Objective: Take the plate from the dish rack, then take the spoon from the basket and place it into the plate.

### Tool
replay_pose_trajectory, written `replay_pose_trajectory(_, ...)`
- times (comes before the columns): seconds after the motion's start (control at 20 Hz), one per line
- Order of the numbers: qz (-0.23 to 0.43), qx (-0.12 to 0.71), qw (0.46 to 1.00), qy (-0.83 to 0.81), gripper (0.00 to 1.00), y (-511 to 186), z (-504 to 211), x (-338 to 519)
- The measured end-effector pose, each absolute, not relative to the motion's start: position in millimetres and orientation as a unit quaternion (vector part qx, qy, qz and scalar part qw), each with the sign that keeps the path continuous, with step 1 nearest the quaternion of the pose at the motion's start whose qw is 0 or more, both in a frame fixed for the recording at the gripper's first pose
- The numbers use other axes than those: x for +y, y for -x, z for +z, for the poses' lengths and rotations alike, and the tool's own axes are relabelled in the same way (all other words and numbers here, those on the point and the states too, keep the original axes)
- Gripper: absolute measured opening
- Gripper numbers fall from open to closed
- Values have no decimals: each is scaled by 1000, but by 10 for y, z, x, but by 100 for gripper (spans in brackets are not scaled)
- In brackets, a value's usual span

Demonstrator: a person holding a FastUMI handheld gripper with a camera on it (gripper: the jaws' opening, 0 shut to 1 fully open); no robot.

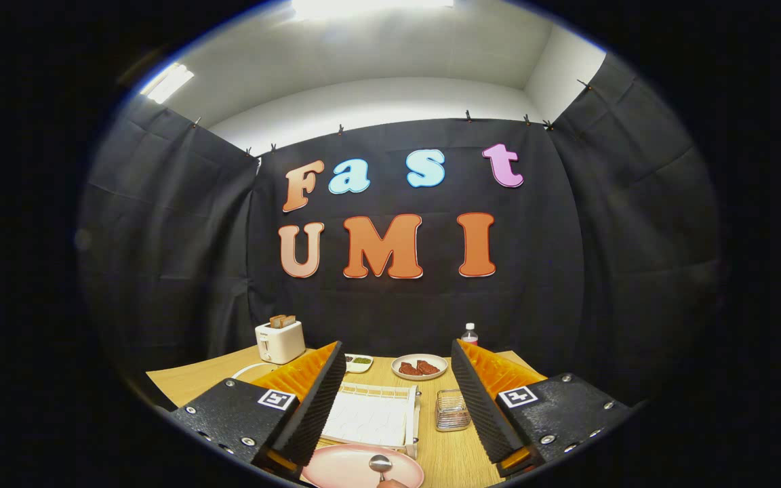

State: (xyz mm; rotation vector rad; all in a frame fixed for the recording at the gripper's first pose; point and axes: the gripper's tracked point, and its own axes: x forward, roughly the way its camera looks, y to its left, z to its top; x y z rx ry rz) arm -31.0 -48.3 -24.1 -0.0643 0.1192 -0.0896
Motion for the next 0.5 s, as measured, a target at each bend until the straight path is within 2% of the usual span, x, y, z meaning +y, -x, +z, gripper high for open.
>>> replay_pose_trajectory(0.5,-40,53,997,29,93,271,-218,-431)
